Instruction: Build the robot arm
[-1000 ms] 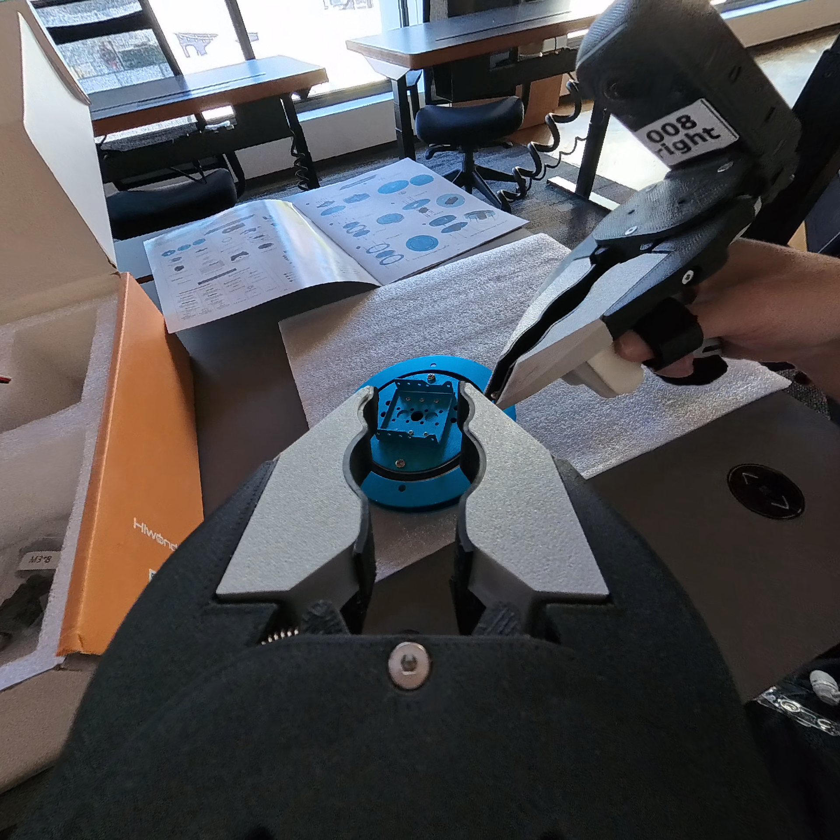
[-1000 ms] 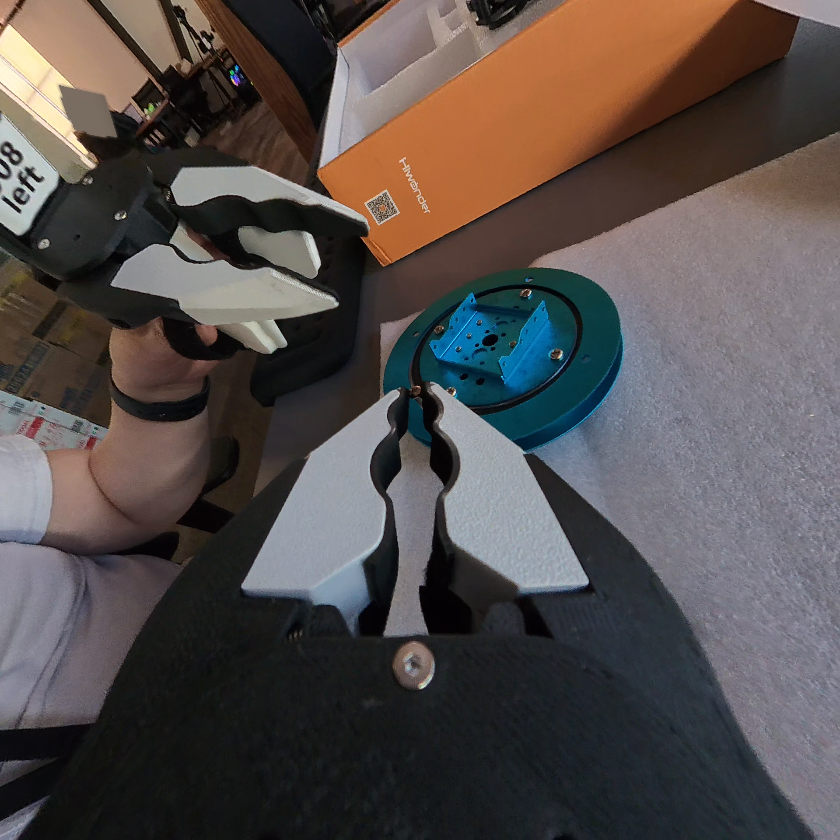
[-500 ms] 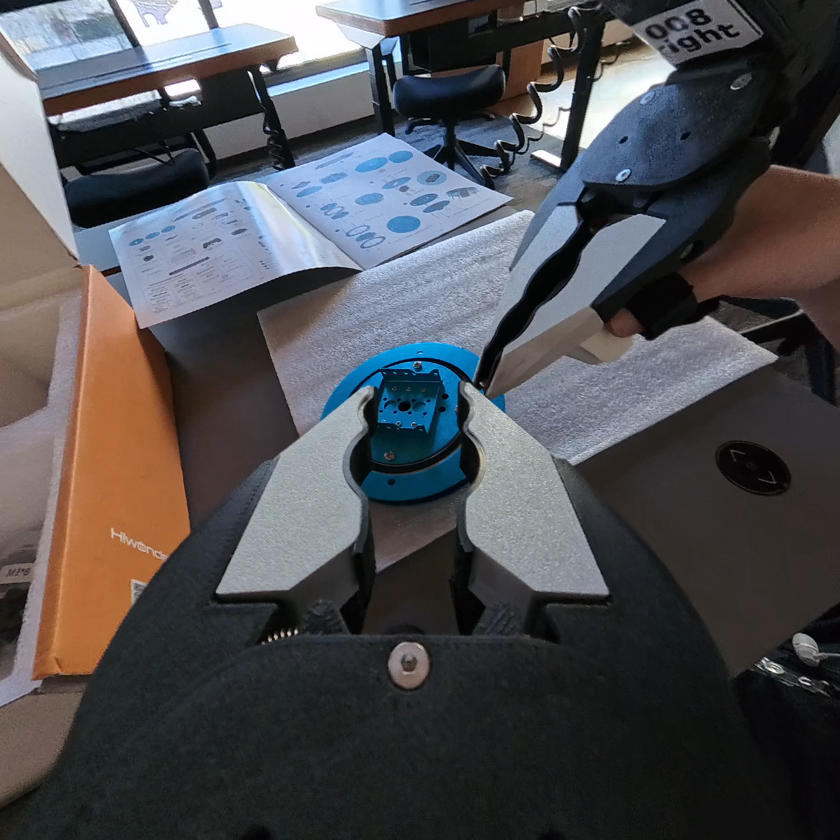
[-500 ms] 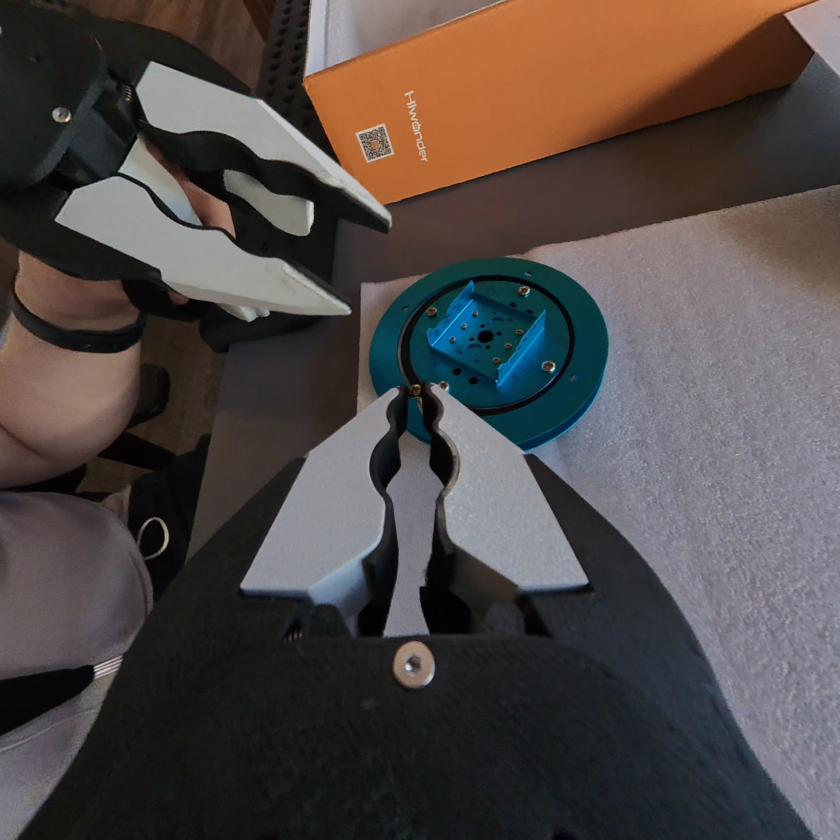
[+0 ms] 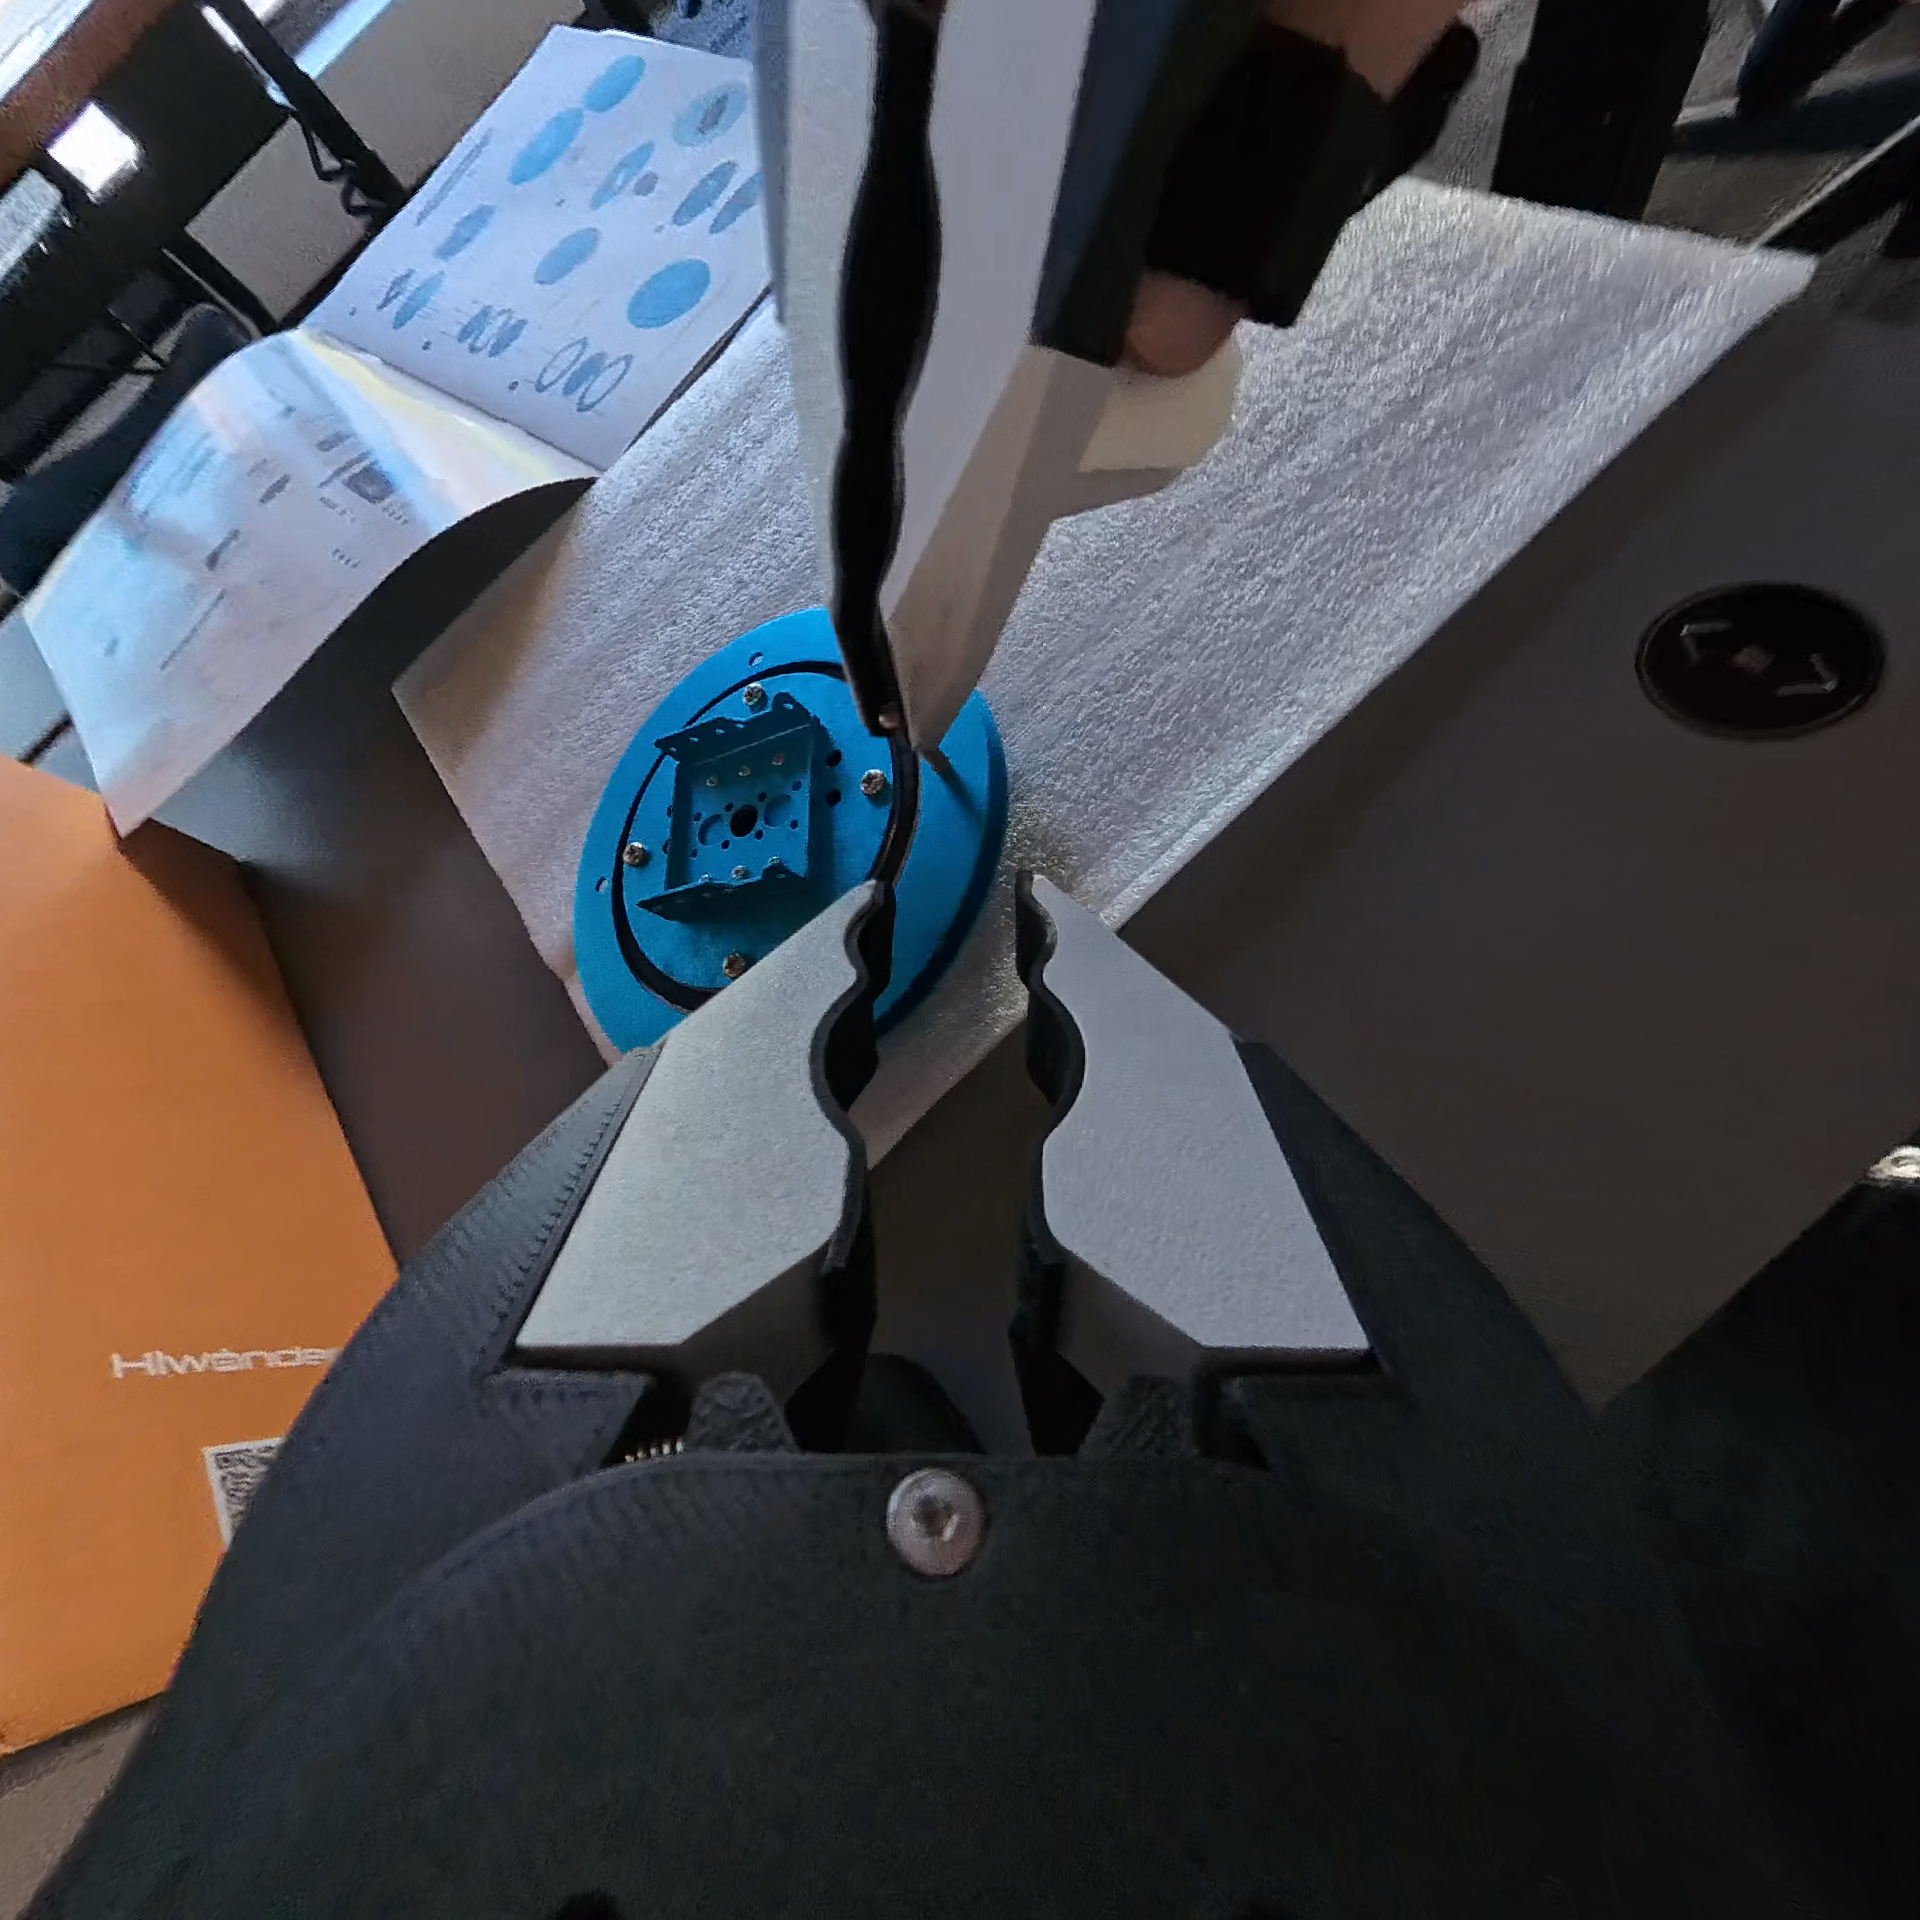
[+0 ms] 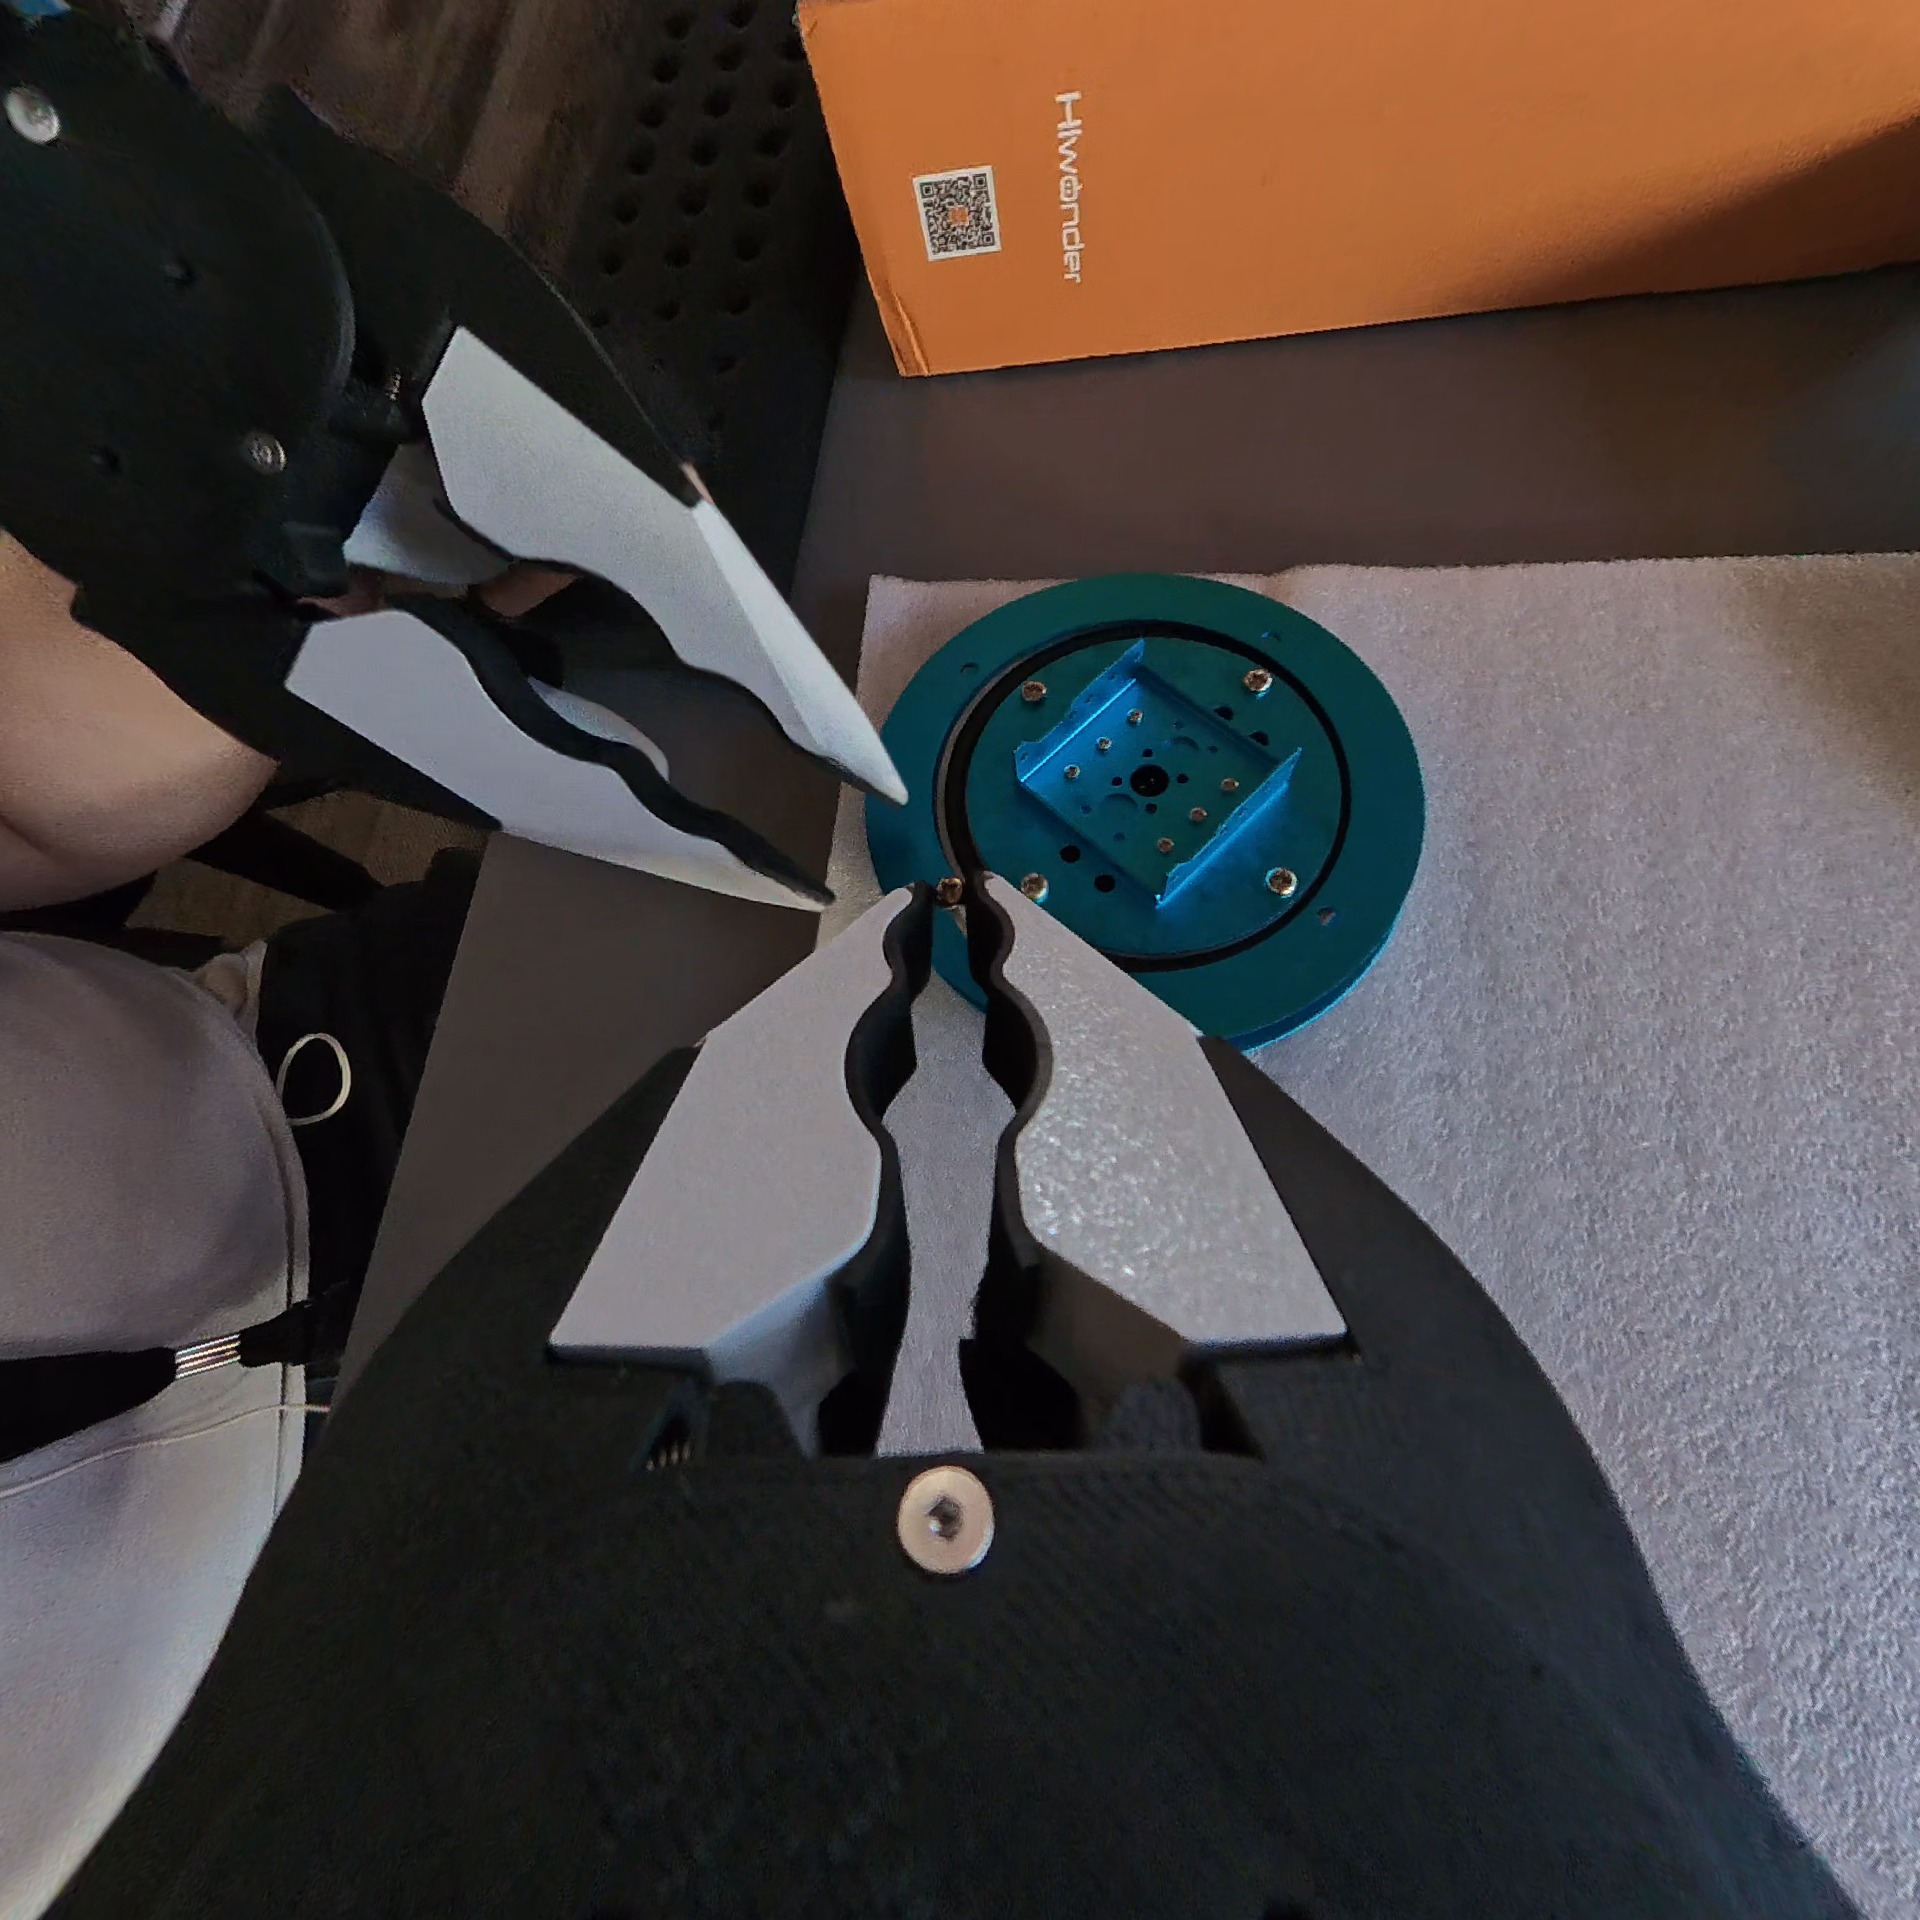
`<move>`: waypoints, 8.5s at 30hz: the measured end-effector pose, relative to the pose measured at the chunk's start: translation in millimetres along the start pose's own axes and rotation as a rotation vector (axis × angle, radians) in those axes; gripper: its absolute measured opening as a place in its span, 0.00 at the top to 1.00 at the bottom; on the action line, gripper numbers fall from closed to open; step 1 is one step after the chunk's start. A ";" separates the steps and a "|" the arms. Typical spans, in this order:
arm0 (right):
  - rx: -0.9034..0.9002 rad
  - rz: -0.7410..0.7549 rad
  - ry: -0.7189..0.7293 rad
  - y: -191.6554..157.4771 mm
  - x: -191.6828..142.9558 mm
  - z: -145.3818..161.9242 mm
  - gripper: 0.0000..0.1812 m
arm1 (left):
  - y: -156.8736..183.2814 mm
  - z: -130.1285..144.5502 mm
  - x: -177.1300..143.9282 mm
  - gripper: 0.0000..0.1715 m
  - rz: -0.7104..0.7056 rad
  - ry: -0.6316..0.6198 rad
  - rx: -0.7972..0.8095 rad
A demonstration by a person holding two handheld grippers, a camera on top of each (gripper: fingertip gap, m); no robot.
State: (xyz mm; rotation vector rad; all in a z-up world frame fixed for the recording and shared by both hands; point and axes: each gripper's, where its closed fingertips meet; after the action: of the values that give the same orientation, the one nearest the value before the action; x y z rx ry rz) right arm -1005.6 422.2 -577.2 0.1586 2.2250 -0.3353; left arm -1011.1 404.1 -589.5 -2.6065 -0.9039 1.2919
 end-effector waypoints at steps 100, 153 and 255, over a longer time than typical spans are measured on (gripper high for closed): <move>0.116 0.066 -0.146 8.0 -0.1 5.0 0.97 | -34.9 33.2 1.2 0.63 0.092 -0.115 -0.413; -0.747 0.034 -0.466 3.4 -8.0 3.3 0.94 | -51.8 22.8 -51.5 0.75 -0.032 -0.028 -0.370; -0.635 1.023 -0.707 -16.0 -357.3 -77.3 0.92 | -82.9 -197.6 -164.7 0.76 0.232 0.568 -0.187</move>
State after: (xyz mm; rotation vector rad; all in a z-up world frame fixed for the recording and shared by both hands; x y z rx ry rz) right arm -843.8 430.3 -249.1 0.6664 1.2309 0.7544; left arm -977.8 415.6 -321.5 -3.0378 -0.6579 0.4450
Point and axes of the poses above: each gripper's, where its closed fingertips meet, x out along the fingers, z out of its underside, y = z × x across the jaws, and after that the axes turned 11 degrees about -y, right-handed
